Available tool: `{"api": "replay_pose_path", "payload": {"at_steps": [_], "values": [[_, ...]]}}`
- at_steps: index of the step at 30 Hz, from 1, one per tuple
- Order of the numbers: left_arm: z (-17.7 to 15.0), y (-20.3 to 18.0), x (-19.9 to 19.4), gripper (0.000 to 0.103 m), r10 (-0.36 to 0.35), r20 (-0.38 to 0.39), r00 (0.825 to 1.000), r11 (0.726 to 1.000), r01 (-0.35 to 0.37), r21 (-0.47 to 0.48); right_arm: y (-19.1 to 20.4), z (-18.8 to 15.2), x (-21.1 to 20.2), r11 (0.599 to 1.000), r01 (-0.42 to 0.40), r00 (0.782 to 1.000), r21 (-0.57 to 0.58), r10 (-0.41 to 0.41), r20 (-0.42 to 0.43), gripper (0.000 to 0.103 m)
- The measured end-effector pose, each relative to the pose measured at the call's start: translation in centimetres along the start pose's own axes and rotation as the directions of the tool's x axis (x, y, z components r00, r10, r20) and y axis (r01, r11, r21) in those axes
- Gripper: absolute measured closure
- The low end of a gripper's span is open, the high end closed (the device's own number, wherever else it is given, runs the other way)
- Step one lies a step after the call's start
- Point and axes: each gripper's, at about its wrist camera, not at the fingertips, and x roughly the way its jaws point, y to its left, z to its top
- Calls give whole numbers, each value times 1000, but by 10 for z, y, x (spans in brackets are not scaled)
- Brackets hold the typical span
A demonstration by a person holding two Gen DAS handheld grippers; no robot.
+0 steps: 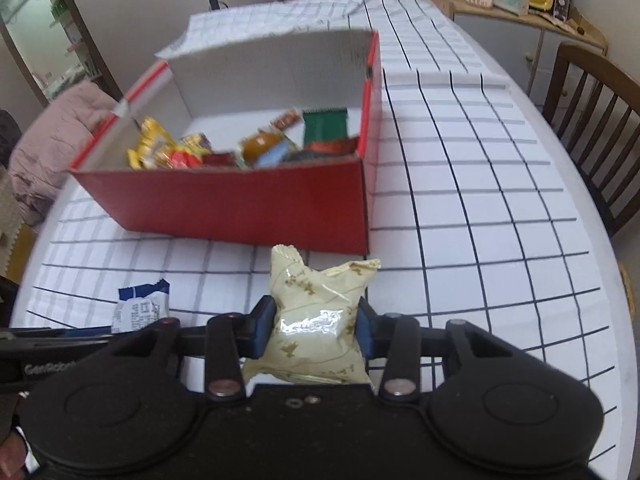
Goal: Organize snacks
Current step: 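Lift both snacks and carry them over the red box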
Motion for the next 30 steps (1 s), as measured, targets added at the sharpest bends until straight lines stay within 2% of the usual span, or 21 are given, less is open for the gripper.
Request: {"api": "replay_pose_path", "payload": {"at_steps": [9, 18, 24, 30], "values": [[33, -7, -43, 53, -33, 106, 994, 999, 29, 41, 11, 29, -36, 999, -43, 995, 0, 43, 87, 62], [89, -18, -59, 53, -20, 211, 977, 995, -1, 98, 20, 76, -29, 999, -39, 990, -12, 41, 135, 62], [124, -18, -45, 53, 13, 206, 979, 995, -33, 96, 26, 98, -9, 1000, -12, 992, -27, 16, 126, 62], [144, -15, -23, 53, 40, 186, 982, 993, -60, 104, 28, 109, 13, 999, 18, 995, -50, -13, 101, 62]]}}
